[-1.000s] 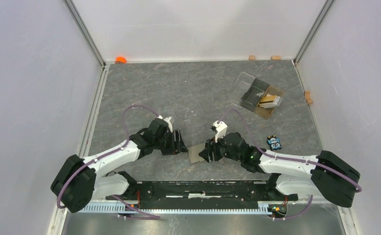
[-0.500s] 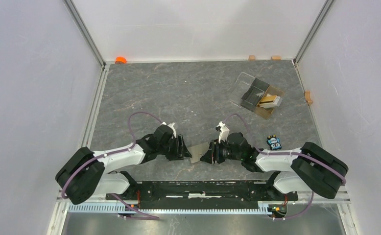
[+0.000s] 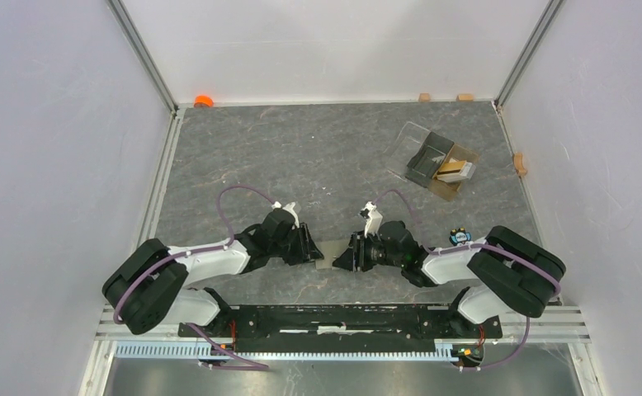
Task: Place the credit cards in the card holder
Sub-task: Open the card holder at the center of the board.
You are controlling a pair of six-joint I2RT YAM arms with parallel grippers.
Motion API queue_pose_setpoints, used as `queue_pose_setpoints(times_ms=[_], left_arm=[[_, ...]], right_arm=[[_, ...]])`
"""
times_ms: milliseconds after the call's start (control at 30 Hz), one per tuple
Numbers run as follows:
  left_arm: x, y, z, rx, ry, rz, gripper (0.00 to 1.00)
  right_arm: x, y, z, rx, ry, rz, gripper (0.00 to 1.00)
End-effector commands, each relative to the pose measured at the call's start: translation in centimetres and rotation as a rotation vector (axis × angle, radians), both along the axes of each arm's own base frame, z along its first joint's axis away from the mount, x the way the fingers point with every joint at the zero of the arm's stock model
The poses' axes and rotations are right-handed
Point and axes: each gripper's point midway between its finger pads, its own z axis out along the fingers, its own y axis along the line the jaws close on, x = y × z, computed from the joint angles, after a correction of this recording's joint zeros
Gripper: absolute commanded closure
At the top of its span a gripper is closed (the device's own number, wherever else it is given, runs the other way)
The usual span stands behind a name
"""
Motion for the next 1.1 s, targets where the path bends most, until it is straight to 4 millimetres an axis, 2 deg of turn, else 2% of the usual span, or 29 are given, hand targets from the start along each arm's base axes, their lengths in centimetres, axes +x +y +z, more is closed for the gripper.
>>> queue_pose_setpoints(times_ms=[0, 167, 333, 533, 667, 1000, 1067], left_arm=[[-0.5, 1.4, -2.3, 0.076, 0.029, 0.029, 0.60], [-0.9, 1.9, -3.5, 0.109, 0.052, 0.025, 0.74], [-1.2, 2.2, -4.3, 0.129, 0.067, 0.023, 0.83], [-1.3, 2.6, -4.7, 0.146, 0.069, 0.027, 0.98], [-1.3, 2.4, -4.8, 0.145, 0.071, 0.025, 0.98], [-0.9, 2.5, -4.7, 0.147, 0.077, 0.052, 0.98], [-0.9, 2.4, -4.7, 0.150, 0.078, 0.052, 0.98]], right_arm=[[0.7, 0.4, -0.1, 0.022, 0.002, -0.022, 0.57], [1.5, 0.9, -0.4, 0.052, 0.030, -0.079, 0.58], [2.4, 1.5, -0.6, 0.076, 0.040, -0.113, 0.63], [3.4, 1.6, -0.8, 0.039, -0.031, -0.106, 0.81], [3.3, 2.0, -0.4, 0.041, -0.094, -0.055, 1.00], [1.3, 2.4, 1.3, 0.000, -0.351, 0.135, 1.00], [0.7, 2.6, 1.1, -0.047, -0.405, 0.185, 1.00]])
